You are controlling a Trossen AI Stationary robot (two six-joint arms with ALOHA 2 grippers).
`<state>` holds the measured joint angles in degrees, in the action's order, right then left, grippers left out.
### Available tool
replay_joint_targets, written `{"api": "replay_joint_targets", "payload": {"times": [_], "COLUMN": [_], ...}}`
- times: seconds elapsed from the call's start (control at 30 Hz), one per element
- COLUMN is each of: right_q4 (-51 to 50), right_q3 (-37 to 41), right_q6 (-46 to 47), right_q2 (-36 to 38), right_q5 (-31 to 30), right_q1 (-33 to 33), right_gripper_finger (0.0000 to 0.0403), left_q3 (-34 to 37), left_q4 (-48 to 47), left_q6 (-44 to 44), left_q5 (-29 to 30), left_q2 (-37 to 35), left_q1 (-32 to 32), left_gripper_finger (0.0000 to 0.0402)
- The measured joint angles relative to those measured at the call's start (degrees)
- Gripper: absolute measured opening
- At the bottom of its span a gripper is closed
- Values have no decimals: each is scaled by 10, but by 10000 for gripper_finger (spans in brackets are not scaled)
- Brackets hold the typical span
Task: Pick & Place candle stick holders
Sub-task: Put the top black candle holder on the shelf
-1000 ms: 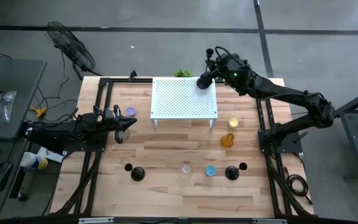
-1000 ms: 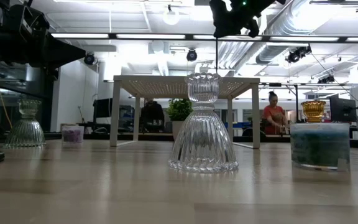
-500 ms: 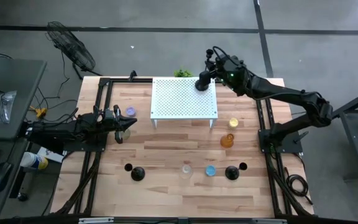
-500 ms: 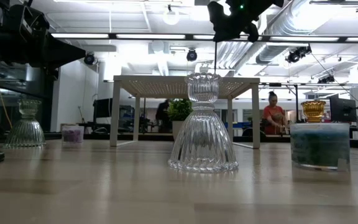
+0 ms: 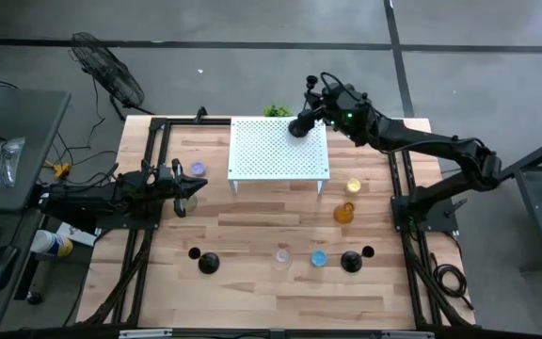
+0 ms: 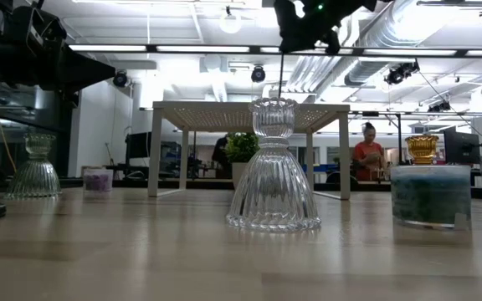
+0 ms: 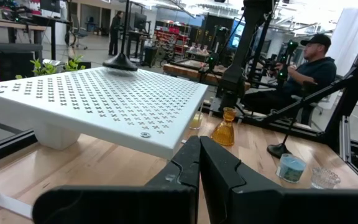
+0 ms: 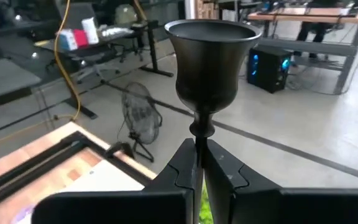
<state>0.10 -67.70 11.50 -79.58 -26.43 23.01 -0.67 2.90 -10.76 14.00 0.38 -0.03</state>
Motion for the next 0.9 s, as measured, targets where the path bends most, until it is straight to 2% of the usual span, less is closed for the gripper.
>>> {"api": "replay_joint_targets", "payload": {"times": [0.23,0.53,0.9], "right_q4": [8,4,6], "right_q3": [-50,-108,-124], "right_q6": [-22,-67,-68], "right_q2": [-45,-109,-126], "right_q5": [35,110,114], "right_q1": [-2,3,8], "right_gripper_finger": [5,5,5], "left_q3": [0,0,0], "left_q4": [0,0,0], "left_q6": [0,0,0], "left_q5": [0,0,0], "left_q2": [0,0,0], "left_q1": [0,0,0], "left_gripper_finger": [3,3,3]}}
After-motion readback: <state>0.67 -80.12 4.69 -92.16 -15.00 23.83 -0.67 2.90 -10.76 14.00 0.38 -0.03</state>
